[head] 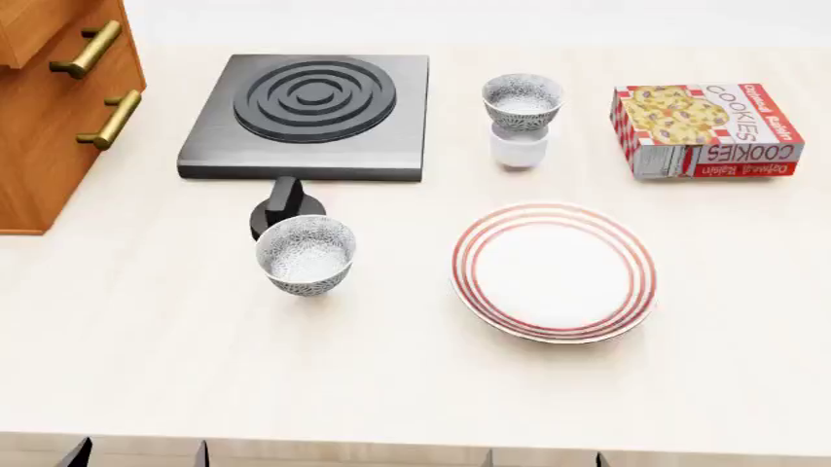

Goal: Pick the akita bowl on the ramekin and place it on the plate.

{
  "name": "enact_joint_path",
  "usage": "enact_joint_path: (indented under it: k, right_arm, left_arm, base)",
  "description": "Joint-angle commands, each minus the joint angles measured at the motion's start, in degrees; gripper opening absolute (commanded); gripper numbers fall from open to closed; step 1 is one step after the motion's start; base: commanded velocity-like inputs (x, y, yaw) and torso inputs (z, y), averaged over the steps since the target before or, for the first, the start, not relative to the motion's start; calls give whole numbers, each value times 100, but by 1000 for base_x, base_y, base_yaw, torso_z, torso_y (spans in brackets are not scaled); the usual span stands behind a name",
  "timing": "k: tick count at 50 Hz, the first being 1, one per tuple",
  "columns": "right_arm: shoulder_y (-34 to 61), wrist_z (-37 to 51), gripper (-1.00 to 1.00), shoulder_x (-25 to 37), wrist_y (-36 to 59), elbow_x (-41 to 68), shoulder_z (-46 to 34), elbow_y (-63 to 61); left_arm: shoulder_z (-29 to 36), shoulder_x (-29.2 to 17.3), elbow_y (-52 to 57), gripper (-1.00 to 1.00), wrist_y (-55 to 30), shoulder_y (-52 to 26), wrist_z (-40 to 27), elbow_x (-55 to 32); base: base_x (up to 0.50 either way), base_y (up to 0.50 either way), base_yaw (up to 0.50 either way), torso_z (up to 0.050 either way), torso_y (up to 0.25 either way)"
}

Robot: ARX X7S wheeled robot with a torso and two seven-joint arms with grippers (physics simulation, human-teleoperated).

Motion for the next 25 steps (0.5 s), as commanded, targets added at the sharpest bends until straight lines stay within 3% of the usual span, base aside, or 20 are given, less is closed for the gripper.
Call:
enact_joint_path:
  k: [1,6,16,23,25]
  right_arm:
    - [0,154,100,91,-109,86,-66,103]
    - [-35,322,100,196,-15,208,-114,-130]
    - [-375,612,100,377,735,203,-193,-1840]
    - [-550,704,100,444,1192,364,-212,-2832]
    - [-478,784,100,488,1709,350,-212,-3388]
  left_arm:
    - [128,-87,48,100,24,36,-124,-55]
    - [267,-190,309,100,-179,109,-24,-453]
    - [348,-404,1539,100,-422,448,-667,144]
    - [311,-506,2454,100,-775,689,-722,35]
    - [292,-534,2771,100,-824,791,-747,14]
  base:
    - [0,0,0,0,0]
    - [0,0,0,0,0]
    - [0,0,0,0,0]
    - [0,0,0,0,0]
    - [0,0,0,0,0]
